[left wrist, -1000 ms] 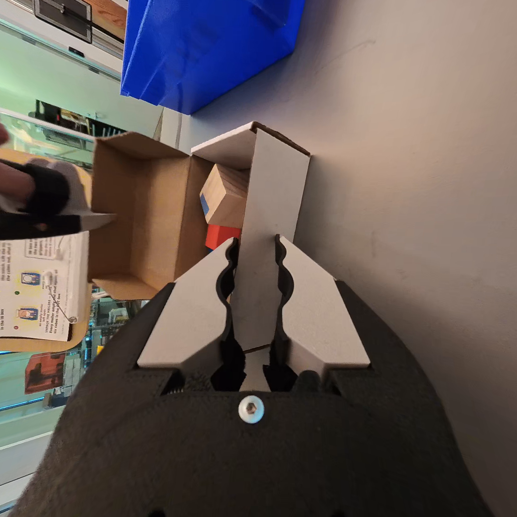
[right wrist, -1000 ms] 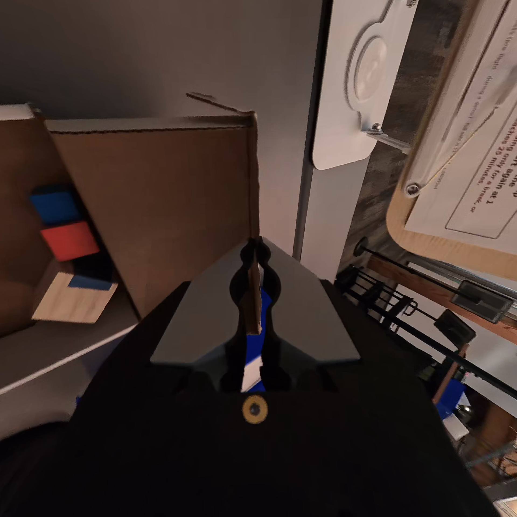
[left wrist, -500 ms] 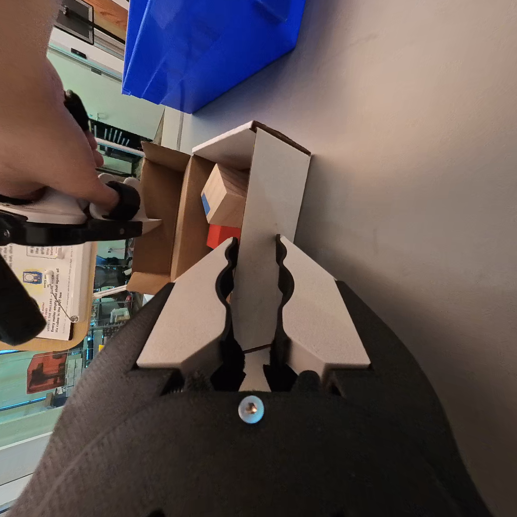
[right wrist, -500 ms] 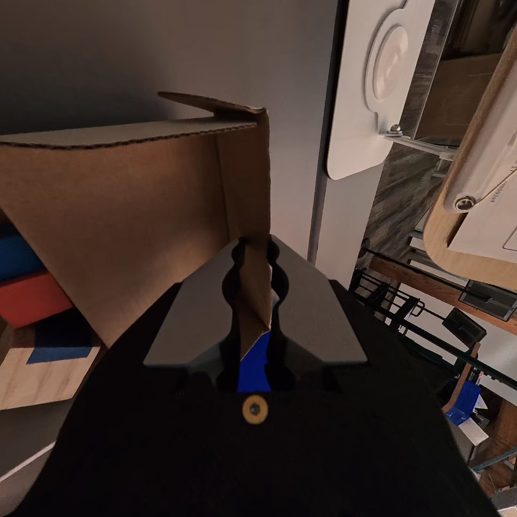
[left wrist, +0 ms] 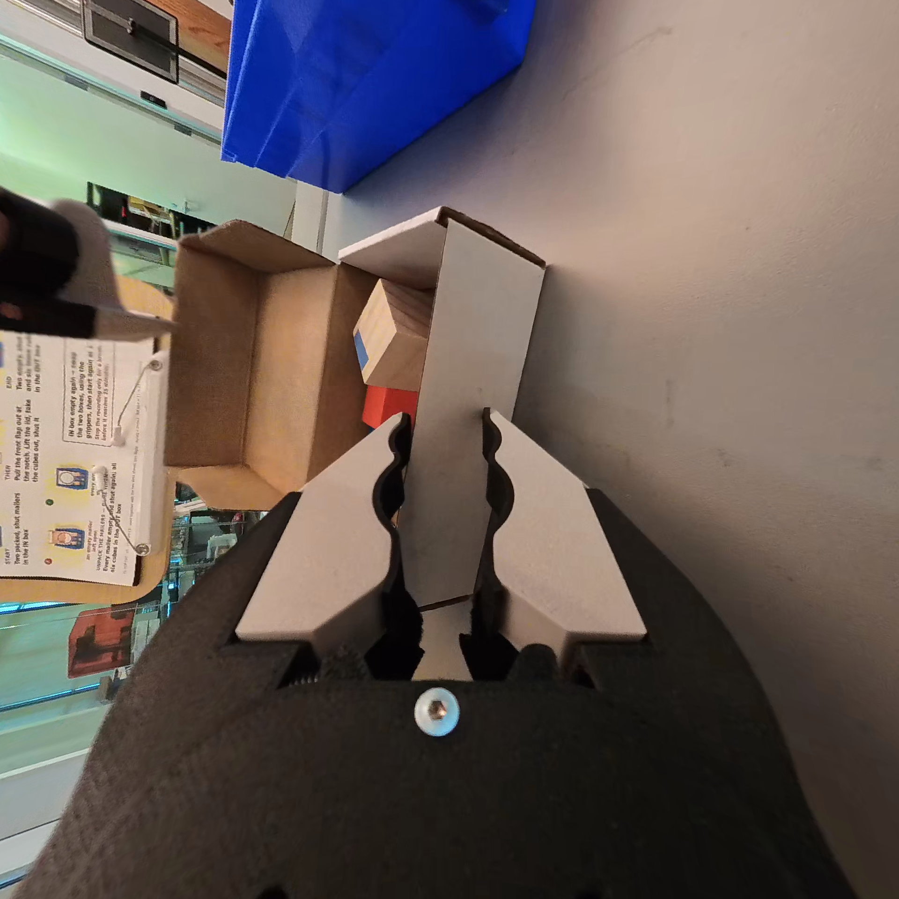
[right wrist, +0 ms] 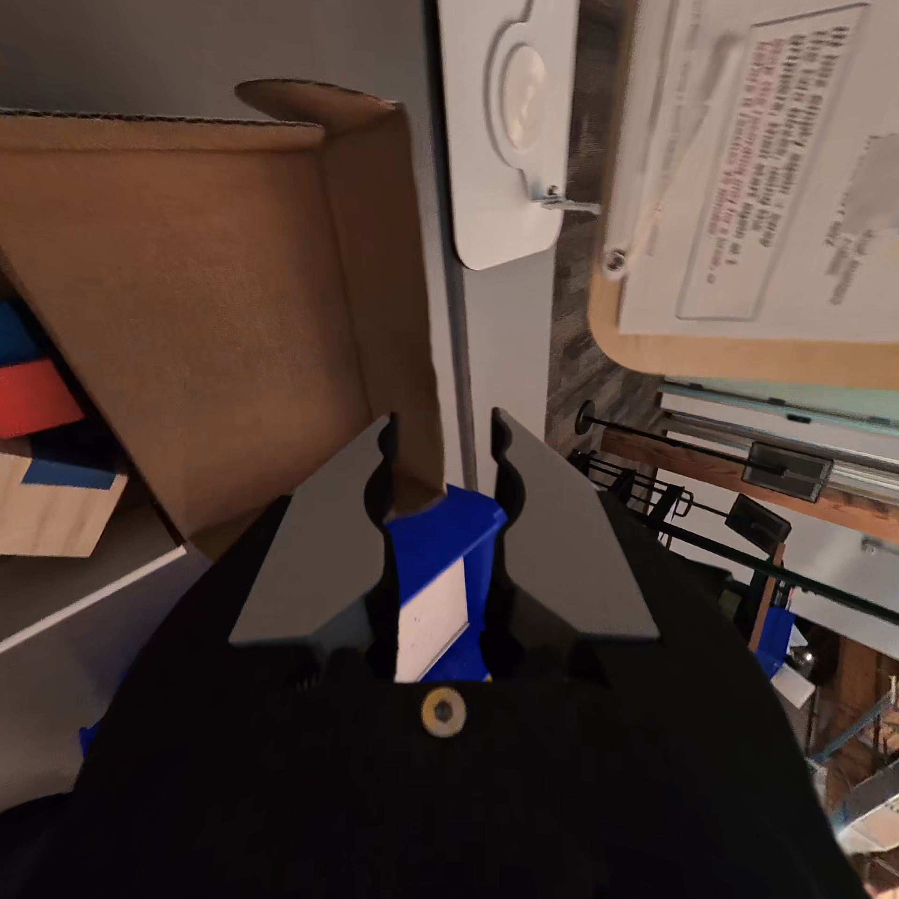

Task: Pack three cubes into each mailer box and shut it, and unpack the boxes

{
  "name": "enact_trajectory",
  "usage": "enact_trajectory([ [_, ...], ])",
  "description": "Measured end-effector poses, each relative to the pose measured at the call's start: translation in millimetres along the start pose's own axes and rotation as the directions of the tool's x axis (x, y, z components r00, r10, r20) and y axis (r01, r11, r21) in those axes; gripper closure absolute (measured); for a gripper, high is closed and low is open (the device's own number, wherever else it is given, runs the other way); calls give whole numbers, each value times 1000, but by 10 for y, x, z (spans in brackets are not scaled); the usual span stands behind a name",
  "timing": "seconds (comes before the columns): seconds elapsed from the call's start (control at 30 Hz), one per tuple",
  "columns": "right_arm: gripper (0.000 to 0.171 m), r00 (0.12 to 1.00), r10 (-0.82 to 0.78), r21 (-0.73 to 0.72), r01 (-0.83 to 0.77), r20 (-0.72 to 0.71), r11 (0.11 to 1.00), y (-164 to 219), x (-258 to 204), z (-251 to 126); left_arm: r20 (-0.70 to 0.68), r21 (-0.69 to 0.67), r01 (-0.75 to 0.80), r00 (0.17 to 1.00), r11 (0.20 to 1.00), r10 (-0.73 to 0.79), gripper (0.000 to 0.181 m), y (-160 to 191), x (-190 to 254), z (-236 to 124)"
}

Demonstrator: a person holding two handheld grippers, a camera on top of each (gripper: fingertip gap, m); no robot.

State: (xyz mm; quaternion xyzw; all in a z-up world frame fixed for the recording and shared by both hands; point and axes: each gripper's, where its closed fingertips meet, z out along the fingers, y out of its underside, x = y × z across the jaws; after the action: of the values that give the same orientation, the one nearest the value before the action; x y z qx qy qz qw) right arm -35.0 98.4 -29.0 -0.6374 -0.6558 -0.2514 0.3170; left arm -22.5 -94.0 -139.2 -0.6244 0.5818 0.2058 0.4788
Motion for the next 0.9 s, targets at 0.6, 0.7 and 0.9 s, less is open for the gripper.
enact_trajectory([
  [0.6, 116, 684, 555, -129, -569, 473, 812, 279, -1620, -343, 22, -13, -20, 1000, 1000, 21, 150, 22, 4, -4],
  [0.7, 116, 675, 577, -177, -567, 459, 805, 264, -1639, -240, 25, -15, -24, 999, 1000, 25, 150, 25, 6, -6],
  [0.9, 130, 678, 574, -218, -540, 459, 813, 237, -1641, -119, 26, -19, -31, 999, 999, 32, 149, 31, 7, -8],
])
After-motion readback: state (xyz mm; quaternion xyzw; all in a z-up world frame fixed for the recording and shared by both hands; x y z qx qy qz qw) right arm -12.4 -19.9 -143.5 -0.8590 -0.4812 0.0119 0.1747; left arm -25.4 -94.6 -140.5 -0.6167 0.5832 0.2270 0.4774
